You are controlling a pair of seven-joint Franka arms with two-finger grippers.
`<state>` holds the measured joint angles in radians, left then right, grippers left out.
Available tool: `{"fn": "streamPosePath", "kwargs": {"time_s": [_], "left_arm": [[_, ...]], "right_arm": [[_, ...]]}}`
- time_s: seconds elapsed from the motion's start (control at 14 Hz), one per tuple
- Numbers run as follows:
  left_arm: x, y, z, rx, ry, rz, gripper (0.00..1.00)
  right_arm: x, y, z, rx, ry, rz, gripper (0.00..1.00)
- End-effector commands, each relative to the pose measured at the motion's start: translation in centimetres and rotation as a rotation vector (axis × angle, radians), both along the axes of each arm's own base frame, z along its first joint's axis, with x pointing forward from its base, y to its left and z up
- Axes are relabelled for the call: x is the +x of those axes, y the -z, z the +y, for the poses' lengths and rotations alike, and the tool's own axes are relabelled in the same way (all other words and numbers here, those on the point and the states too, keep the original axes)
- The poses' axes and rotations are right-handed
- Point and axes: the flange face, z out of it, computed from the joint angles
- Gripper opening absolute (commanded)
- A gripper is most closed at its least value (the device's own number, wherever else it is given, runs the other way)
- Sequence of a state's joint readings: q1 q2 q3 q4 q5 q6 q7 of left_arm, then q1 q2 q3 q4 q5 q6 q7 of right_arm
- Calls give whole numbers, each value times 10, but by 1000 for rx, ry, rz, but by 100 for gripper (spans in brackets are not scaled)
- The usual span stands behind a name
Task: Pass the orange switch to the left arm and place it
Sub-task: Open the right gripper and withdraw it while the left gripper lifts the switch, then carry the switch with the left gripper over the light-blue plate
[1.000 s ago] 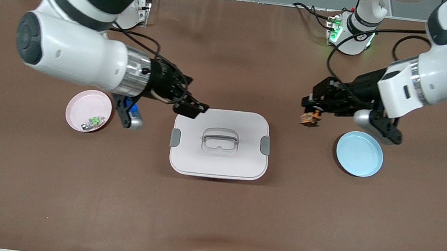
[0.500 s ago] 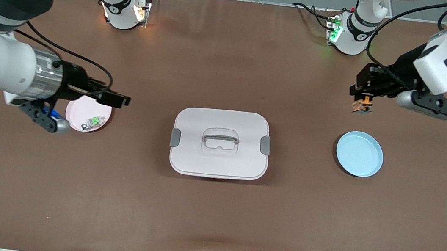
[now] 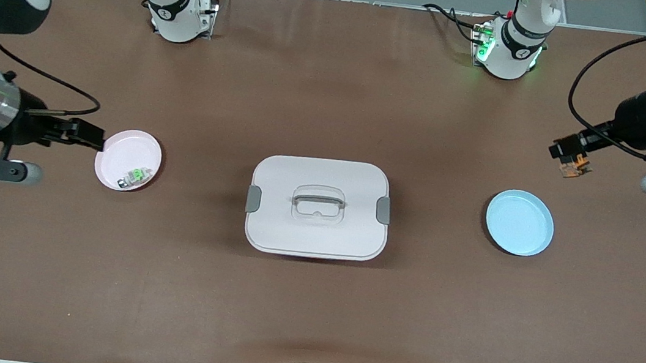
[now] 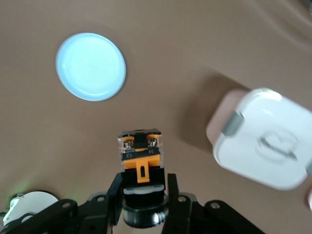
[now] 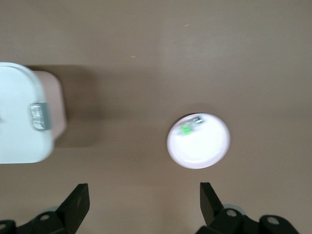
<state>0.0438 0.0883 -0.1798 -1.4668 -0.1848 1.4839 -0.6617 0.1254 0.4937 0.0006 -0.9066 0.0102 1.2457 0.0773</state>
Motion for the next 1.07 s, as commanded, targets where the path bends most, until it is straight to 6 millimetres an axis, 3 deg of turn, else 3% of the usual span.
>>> {"fn": "streamPosePath", "kwargs": {"time_s": [0.0, 0.21, 0.43, 0.64, 0.86, 1.0], "left_arm": [[19, 17, 7, 77, -149, -20, 0], [41, 48, 13, 106, -306, -23, 0], [49, 86, 15, 120, -449, -42, 0], [51, 126, 17, 130, -556, -57, 0], [45, 170, 39, 136, -653, -44, 0], [38, 198, 61, 150, -687, -45, 0]], "right_arm": [[4, 1, -40, -9, -6, -2, 100], [4, 7, -67, -19, 49, 20, 100], [-1, 2, -90, -15, 85, 35, 100], [-7, 0, -95, -22, 96, 61, 100], [-11, -12, -108, -3, 118, 32, 100], [-11, -17, -101, -5, 107, 15, 100]]}}
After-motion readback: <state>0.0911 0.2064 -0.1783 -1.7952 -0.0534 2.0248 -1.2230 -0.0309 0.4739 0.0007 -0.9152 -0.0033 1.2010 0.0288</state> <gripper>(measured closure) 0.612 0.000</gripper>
